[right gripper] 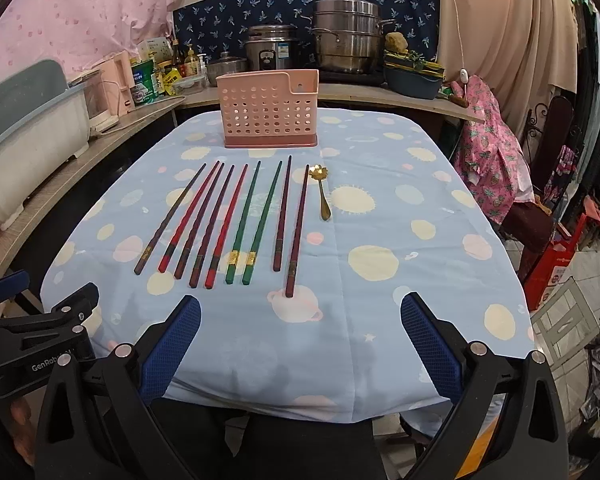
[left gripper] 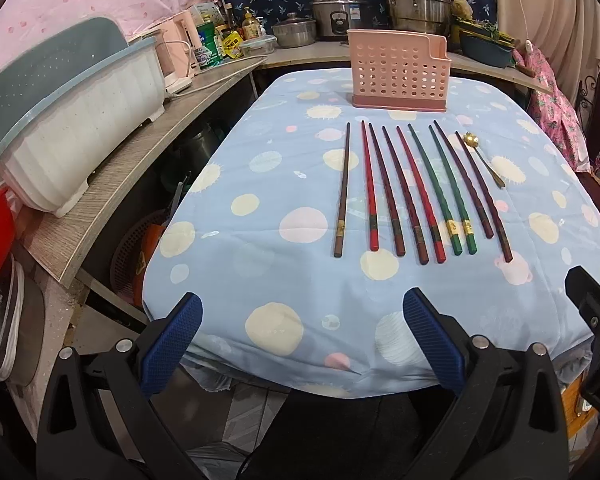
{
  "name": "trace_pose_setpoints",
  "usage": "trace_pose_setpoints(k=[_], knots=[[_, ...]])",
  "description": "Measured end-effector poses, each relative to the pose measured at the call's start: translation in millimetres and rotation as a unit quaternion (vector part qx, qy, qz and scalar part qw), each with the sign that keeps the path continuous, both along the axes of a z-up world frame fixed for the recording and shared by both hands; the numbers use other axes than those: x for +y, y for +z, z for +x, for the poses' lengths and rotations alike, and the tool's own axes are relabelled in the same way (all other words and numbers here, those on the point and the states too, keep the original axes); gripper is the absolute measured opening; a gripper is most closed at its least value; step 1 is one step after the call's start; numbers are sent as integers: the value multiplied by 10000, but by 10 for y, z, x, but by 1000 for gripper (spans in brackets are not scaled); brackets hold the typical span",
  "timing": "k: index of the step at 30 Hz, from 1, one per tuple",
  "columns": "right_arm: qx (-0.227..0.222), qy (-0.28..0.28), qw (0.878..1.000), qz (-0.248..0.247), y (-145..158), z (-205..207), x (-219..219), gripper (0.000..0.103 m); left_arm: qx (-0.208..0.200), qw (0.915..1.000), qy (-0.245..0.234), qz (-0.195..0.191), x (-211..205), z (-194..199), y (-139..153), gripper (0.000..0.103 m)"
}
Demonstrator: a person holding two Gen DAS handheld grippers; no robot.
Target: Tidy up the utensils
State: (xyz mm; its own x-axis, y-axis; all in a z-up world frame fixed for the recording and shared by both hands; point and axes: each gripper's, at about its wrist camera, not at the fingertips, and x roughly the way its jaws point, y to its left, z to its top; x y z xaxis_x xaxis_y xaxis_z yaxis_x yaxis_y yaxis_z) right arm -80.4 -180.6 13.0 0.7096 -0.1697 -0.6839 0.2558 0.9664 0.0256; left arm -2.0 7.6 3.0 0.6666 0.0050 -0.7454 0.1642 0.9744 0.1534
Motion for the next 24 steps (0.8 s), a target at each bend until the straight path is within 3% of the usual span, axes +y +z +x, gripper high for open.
trace_pose_setpoints(k=[24], knots=[[2, -53, 10000, 72, -37, 40, -25, 96, 14, 10000, -33, 19, -37, 13, -32, 96]])
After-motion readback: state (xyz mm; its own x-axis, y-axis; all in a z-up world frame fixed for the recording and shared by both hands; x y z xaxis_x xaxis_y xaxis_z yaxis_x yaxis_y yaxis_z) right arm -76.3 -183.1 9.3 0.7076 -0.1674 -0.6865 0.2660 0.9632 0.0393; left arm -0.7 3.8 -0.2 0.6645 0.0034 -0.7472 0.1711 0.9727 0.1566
